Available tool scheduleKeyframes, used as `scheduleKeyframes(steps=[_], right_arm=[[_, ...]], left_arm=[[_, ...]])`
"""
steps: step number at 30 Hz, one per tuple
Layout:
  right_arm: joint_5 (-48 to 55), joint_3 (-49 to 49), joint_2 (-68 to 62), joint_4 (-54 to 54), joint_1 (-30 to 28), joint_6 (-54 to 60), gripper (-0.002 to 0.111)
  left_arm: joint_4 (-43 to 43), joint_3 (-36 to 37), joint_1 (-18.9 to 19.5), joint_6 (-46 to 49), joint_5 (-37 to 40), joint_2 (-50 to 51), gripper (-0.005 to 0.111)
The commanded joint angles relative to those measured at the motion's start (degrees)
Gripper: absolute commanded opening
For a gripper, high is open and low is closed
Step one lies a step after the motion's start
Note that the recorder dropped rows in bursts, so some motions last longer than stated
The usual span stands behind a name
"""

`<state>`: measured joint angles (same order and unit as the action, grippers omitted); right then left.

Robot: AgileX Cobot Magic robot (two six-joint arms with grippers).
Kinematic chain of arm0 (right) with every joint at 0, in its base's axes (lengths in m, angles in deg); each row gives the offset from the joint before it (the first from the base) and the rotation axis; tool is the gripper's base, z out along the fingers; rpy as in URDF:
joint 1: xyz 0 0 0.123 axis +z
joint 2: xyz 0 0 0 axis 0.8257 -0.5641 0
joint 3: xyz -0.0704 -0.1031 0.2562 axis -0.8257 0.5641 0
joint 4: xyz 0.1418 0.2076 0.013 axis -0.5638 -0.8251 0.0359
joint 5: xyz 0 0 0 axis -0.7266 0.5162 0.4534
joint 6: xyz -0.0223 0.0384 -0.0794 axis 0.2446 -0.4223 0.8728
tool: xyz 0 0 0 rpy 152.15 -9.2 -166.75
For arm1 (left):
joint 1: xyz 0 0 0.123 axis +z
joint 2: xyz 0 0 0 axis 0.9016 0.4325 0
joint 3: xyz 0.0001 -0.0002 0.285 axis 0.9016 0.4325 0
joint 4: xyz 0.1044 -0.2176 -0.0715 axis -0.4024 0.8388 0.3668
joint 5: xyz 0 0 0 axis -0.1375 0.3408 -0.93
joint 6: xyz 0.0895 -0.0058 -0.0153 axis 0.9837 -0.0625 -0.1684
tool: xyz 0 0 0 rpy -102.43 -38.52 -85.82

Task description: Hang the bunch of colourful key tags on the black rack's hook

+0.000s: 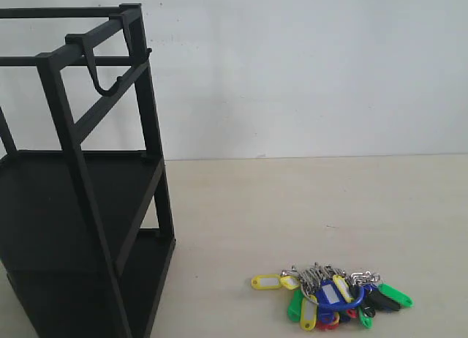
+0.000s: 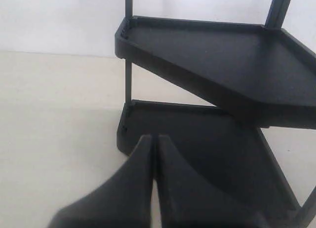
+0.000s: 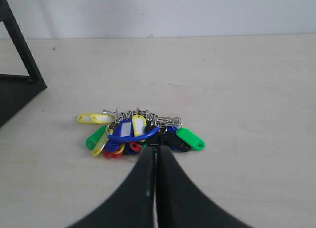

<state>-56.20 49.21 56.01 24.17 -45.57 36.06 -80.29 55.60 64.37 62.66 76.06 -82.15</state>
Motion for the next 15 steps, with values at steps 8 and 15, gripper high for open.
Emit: scheduleKeyframes(steps=[8,15], right_arm=[[-0.97,-0.01,0.24,0.17,-0.36,0.16,0.000],[-19.05,-0.01,0.24,2.19,-0.36,4.78,0.000]], left_arm=[[-0.28,0.16,-0.04,0.20,-0.43,-0.12,0.004],[-0.28,0.16,-0.04,0.20,-0.43,-0.12,0.004]])
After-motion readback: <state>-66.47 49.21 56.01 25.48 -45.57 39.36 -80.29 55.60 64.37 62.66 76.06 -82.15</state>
